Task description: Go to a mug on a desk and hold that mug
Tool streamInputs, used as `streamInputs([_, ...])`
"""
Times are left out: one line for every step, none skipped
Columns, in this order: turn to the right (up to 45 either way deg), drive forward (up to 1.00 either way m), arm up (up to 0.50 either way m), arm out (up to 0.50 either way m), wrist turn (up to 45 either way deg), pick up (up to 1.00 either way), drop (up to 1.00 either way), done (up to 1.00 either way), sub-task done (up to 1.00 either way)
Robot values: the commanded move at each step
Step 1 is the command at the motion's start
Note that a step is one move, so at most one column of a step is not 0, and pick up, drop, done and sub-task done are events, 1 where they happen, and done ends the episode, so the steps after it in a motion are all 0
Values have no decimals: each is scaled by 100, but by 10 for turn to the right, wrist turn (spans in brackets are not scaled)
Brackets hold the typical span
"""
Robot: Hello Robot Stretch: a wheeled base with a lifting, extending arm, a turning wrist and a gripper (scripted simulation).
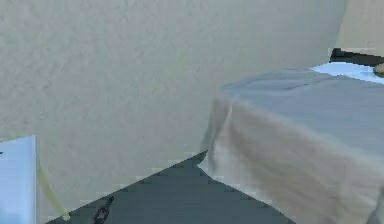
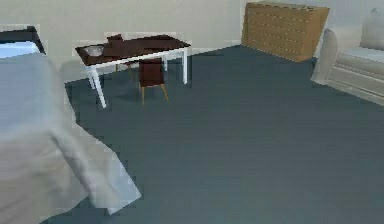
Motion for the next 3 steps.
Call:
streamInputs([-450, 0, 0, 0, 0, 0, 0, 0, 0])
streamInputs([-450, 0, 0, 0, 0, 0, 0, 0, 0])
streamInputs([-450, 0, 0, 0, 0, 0, 0, 0, 0])
